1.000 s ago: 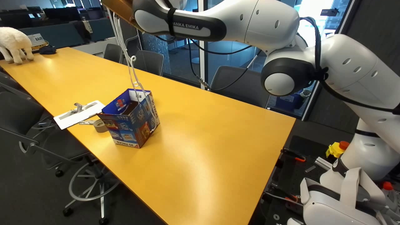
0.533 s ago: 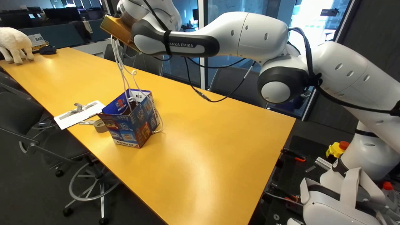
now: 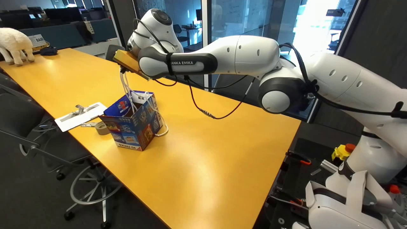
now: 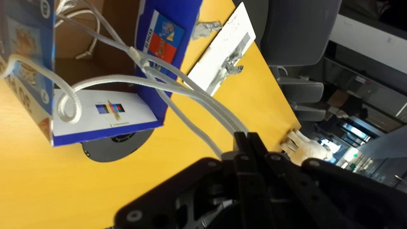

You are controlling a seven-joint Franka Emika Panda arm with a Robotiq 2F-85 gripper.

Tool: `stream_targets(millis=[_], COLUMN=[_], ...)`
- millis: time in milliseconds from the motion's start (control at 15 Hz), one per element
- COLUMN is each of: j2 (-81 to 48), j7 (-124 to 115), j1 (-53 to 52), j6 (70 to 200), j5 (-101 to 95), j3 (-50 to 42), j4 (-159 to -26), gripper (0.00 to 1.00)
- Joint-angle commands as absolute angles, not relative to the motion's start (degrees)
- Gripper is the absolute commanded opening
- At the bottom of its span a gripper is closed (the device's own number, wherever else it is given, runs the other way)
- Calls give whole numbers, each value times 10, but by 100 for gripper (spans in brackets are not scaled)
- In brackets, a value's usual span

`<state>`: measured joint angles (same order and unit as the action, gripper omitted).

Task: Put the ropes inside the box.

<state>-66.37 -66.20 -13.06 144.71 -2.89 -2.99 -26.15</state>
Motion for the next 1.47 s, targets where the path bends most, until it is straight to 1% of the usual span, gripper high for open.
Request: stream_targets(millis=[0, 600, 667, 733, 933, 1133, 1267, 1333, 1400], j2=[-688, -724, -725, -726, -725, -722, -714, -710, -703], j7=[-615, -593, -590, -587, -574, -558, -541, -532, -524], j1=[-113, -107, -107, -107, -107, -106, -104, -103, -102], j6=[1445, 1413, 1405, 1398, 1376, 1359, 1336, 1323, 1307], j5=[5, 21, 22, 21, 20, 20, 20, 20, 20], j3=[-2, -1, 0, 0, 0, 0, 1, 2, 2], j4=[-244, -243, -244, -244, -244, -246, -254, -256, -259], gripper=[1, 1, 29, 29, 51, 75, 88, 97, 100])
